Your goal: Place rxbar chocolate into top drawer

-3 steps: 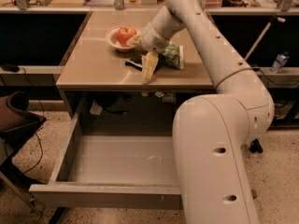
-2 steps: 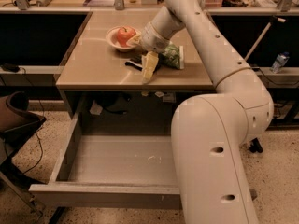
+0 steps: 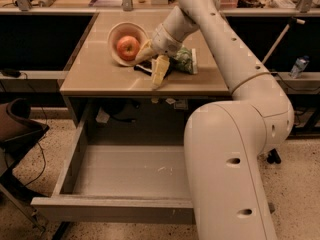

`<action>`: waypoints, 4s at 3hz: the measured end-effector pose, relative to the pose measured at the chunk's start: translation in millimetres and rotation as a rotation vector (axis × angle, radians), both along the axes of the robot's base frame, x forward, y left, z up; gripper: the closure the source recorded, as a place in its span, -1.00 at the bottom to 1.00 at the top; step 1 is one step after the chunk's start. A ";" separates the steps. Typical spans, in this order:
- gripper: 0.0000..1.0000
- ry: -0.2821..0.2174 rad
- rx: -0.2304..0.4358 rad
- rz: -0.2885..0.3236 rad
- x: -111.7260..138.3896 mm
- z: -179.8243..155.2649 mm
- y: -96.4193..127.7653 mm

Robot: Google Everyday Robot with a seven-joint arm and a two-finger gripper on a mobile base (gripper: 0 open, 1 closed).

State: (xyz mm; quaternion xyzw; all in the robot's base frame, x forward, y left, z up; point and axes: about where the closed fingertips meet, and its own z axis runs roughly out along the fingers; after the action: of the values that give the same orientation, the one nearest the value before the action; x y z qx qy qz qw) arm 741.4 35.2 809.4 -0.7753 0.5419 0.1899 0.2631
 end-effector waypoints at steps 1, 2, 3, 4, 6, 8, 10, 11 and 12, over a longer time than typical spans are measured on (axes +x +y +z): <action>0.31 0.000 0.000 0.000 0.0 0.0 0.0; 0.77 0.000 0.000 0.000 0.0 0.0 0.0; 1.00 0.000 0.000 0.000 -0.3 4.0 -0.1; 1.00 -0.003 0.000 0.000 -2.6 7.4 -2.2; 1.00 -0.134 0.010 -0.023 -8.1 42.2 -26.8; 1.00 -0.509 0.065 -0.148 -79.5 187.8 -38.4; 1.00 -0.513 0.138 -0.056 -168.7 174.1 58.1; 1.00 -0.379 0.259 0.005 -188.9 113.0 101.8; 1.00 -0.209 0.351 -0.013 -192.2 36.8 120.1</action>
Offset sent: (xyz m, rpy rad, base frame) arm 0.0000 0.0000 0.0000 0.0000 0.0000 0.0000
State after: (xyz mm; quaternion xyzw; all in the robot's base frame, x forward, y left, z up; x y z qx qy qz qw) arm 549.2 155.3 846.2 -0.7294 0.4752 0.1984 0.4503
